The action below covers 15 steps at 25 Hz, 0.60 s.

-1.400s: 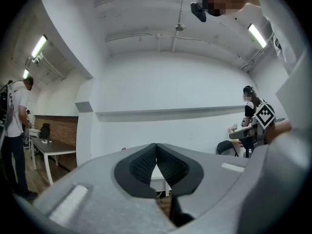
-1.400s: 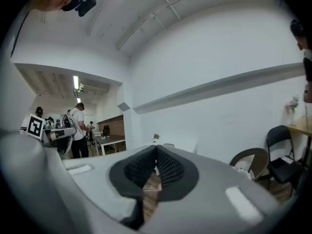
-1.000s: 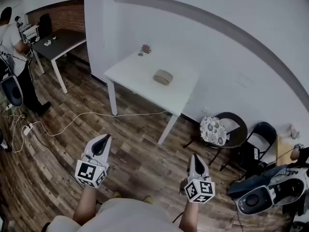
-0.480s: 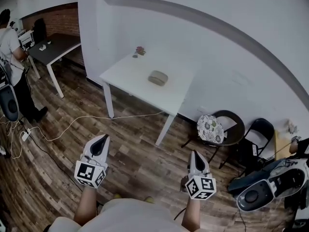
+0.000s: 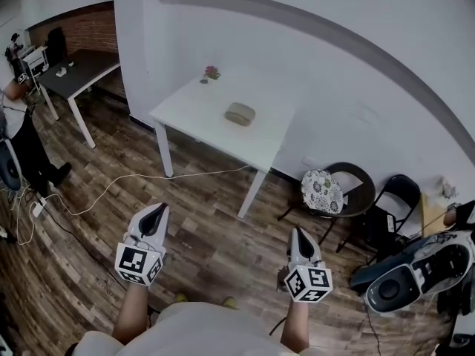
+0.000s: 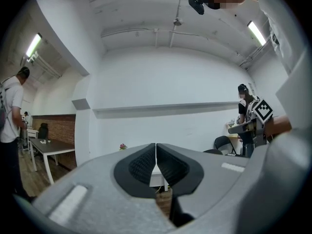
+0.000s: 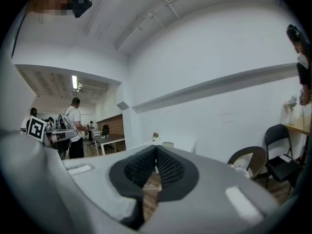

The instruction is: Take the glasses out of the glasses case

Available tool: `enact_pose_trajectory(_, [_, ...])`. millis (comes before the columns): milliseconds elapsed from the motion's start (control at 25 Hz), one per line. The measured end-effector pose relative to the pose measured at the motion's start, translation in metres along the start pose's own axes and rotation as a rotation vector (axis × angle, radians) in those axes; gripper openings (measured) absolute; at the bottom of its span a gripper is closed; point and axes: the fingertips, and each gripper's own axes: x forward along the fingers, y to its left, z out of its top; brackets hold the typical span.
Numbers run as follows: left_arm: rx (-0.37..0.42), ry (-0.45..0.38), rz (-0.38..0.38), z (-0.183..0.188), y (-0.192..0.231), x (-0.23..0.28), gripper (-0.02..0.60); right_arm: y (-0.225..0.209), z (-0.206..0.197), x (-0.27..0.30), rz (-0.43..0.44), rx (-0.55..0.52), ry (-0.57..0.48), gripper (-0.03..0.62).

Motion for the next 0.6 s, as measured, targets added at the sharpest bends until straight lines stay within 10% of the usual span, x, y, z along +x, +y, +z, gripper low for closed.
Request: enact_pose_trajectory(600, [-0.011,-0.009,0.01,0.0006,-0.0022,-0.0018,0.089,-0.0058,-0.0033,-0.0018,0.004,0.026,-0.006,0.003])
